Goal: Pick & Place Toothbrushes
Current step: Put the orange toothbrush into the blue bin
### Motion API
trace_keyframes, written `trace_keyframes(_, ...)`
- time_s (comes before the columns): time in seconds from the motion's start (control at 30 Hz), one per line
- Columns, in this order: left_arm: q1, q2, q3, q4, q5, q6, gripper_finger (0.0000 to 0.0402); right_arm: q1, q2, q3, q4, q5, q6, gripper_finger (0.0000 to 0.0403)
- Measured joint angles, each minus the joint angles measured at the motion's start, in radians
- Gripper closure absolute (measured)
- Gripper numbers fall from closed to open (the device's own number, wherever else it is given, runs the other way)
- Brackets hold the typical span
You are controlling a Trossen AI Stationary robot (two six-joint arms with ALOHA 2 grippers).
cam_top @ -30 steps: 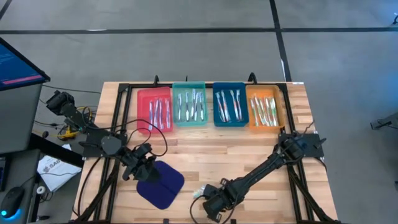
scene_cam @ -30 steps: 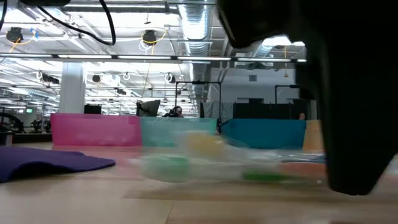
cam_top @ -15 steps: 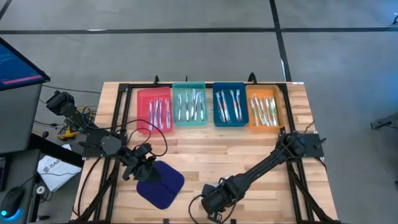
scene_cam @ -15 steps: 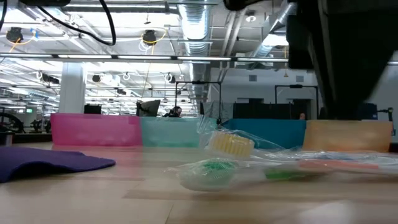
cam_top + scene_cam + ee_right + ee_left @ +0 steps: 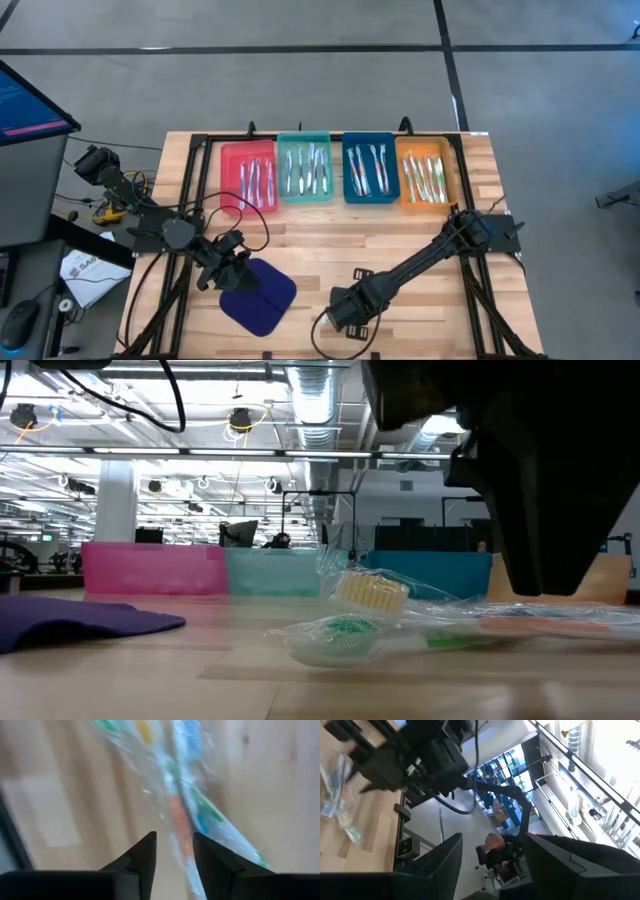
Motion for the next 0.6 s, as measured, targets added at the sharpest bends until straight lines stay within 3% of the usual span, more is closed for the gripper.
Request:
trace_keyframes(0.27,-0.016,0.000,0.000,0.000,0.001,-0.001,0.0198,-0.001,0.000,0.000,-0.017,0.005,-0.022,0.0240)
trace_keyframes(0.6,-0.015,0.000,0.000,0.000,0.001,-0.001,0.0198,0.014,0.000,0.000,-0.010,0.007,-0.024,0.0234)
